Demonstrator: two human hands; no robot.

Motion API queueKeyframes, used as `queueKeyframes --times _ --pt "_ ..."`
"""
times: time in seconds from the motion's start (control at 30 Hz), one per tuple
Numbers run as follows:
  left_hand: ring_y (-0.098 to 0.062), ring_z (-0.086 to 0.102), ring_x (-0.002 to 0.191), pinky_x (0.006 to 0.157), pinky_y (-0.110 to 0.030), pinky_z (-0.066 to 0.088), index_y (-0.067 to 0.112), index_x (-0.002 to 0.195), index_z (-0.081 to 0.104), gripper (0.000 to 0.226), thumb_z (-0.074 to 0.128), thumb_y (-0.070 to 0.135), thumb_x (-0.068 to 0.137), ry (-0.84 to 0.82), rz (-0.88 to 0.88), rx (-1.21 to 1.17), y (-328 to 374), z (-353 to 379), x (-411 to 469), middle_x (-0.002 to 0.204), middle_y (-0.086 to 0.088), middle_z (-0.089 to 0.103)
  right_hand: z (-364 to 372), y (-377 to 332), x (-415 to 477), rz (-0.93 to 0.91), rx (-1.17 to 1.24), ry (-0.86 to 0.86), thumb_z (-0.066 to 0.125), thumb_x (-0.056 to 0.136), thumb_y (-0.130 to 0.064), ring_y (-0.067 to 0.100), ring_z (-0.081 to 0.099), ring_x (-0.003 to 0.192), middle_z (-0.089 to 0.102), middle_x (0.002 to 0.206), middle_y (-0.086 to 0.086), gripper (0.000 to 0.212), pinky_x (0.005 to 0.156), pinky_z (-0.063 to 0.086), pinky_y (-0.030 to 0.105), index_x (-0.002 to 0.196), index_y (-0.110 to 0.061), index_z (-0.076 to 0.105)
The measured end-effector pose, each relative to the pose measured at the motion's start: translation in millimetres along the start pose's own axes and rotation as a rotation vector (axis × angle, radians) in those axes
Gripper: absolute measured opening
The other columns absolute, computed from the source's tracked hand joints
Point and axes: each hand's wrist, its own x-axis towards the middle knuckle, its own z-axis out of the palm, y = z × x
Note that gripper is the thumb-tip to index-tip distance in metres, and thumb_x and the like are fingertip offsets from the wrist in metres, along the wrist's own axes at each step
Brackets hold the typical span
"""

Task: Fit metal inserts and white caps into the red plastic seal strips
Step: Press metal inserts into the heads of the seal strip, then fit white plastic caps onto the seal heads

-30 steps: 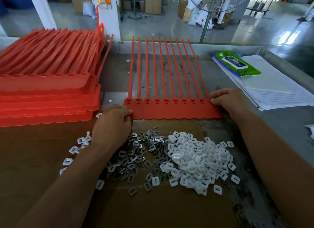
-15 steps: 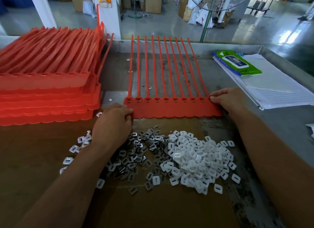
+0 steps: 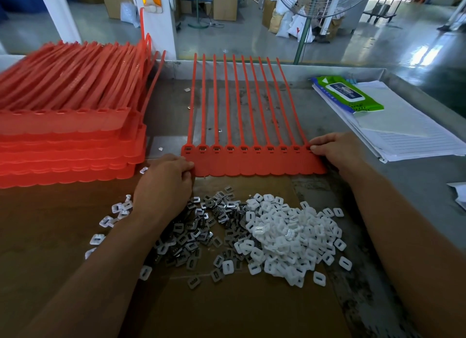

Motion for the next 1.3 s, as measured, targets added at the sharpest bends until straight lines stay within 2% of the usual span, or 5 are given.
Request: queueKeyframes --times 0.47,0.8,0.93,1.07,1.3 --pt "-0.023 0.059 0.098 0.084 -0.023 0.037 0.008 0.102 0.068 0.024 0.053 0.006 0.083 0.007 0.028 -0.002 1 -1 -1 0.110 -0.009 0.064 5 5 1 -0.084 -0.071 0.073 0.066 0.080 -0.009 0.011 0.057 0.074 0.062 0.078 -0.001 0.023 0.074 0.046 0.029 0.067 -0.028 0.060" --pt "-0.022 0.058 0.102 0.087 -0.025 0.038 0.010 0.105 0.067 0.026 0.052 0.007 0.084 -0.008 0.026 0.003 0 -2 0 0.114 -0.007 0.063 0 -10 -23 -0.228 -0.134 0.129 0.063 0.085 -0.017 0.010 0.055 0.090 0.063 0.100 0.002 0.026 0.085 0.042 0.024 0.109 -0.011 0.063" --pt "-0.021 0.058 0.101 0.086 -0.024 0.038 0.010 0.105 0.067 0.026 0.052 0.007 0.084 -0.009 0.033 0.007 1 -1 0 0.114 -0.007 0.063 3 -39 -64 -0.453 -0.180 -0.194 0.064 0.084 -0.011 -0.005 0.054 0.072 0.058 0.079 -0.014 0.013 0.065 0.037 -0.001 0.093 -0.020 0.064" --pt "-0.022 0.058 0.101 0.085 -0.026 0.039 0.011 0.105 0.067 0.026 0.051 0.008 0.085 -0.007 0.013 -0.001 2 -2 -1 0.114 -0.007 0.063 11 -54 -94 -0.521 -0.380 -0.550 0.064 0.084 -0.018 -0.011 0.056 0.076 0.060 0.081 -0.021 0.012 0.064 0.040 0.004 0.094 -0.024 0.067" --pt "-0.021 0.058 0.102 0.087 -0.026 0.039 0.011 0.106 0.067 0.026 0.052 0.007 0.085 -0.010 0.005 -0.010 2 -3 -2 0.115 -0.006 0.062 22 -51 -102 -0.504 -0.425 -0.698 0.068 0.081 -0.015 -0.005 0.060 0.075 0.066 0.085 -0.013 0.016 0.070 0.046 0.005 0.095 -0.024 0.070"
